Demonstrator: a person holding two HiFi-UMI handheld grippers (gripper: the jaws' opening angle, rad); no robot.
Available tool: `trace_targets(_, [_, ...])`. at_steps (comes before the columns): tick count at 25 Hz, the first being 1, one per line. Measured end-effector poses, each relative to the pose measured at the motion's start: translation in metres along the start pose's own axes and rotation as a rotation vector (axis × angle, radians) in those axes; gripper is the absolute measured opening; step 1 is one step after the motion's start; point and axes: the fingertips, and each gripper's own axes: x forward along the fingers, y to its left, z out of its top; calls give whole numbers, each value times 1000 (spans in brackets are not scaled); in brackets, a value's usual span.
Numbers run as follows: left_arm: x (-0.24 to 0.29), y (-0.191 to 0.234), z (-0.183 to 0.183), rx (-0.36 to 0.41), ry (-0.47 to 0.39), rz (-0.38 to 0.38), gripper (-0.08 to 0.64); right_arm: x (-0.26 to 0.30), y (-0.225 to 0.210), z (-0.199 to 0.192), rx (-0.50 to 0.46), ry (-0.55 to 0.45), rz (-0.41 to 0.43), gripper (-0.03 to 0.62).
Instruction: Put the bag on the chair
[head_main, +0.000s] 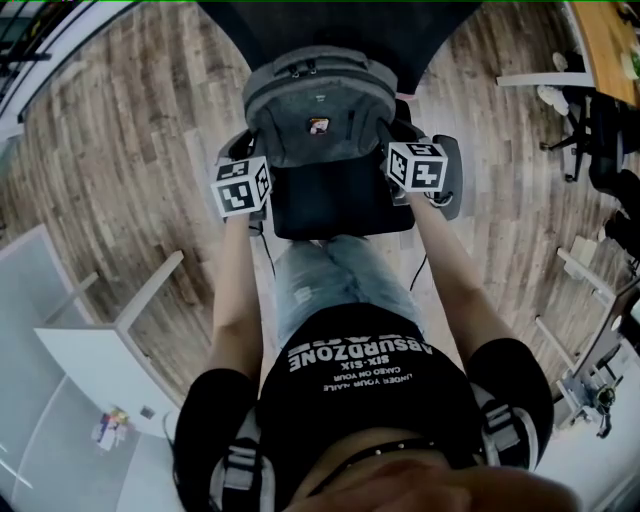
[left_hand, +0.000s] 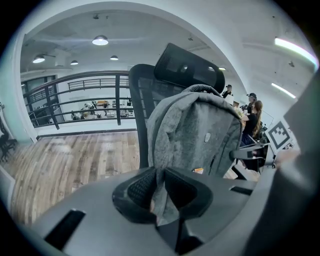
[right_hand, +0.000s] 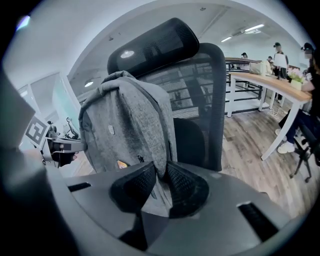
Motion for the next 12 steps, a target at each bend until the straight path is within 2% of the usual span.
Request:
trace_targets(4, [5,0,-13,-2,29,-3,61,4,-3,-13,-3,28,-5,75])
trace_targets(12, [18,-6,-14,-25,6,-18,61,16,-18,-21,35,33,-30,75])
